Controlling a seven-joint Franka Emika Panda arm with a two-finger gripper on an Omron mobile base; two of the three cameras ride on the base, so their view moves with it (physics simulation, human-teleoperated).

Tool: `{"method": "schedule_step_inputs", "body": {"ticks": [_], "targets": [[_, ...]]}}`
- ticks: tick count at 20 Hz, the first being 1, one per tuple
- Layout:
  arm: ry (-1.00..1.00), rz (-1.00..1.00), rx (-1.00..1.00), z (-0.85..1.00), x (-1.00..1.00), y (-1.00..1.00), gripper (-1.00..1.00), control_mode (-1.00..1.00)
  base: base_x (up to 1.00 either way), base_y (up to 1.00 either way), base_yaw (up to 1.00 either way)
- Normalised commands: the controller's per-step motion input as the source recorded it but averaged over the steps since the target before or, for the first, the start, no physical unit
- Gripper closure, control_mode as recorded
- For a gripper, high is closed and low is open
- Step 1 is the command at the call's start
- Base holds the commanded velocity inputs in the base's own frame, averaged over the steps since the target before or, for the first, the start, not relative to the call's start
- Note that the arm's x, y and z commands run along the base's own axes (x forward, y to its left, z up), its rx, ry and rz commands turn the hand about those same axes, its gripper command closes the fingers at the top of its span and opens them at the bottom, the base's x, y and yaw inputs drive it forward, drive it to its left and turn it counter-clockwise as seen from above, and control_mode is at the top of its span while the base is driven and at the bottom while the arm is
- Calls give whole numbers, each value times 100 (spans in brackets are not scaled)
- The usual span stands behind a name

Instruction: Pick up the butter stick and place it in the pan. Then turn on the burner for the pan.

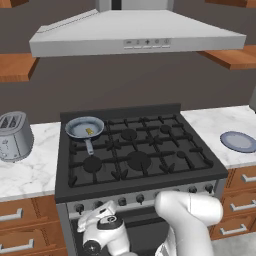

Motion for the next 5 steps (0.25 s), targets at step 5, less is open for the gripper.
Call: {"method": "schedule_step_inputs", "body": {"ticks": [5], "targets": [[7,0,-23,-23,0,28,100,-100,0,0,0]]}}
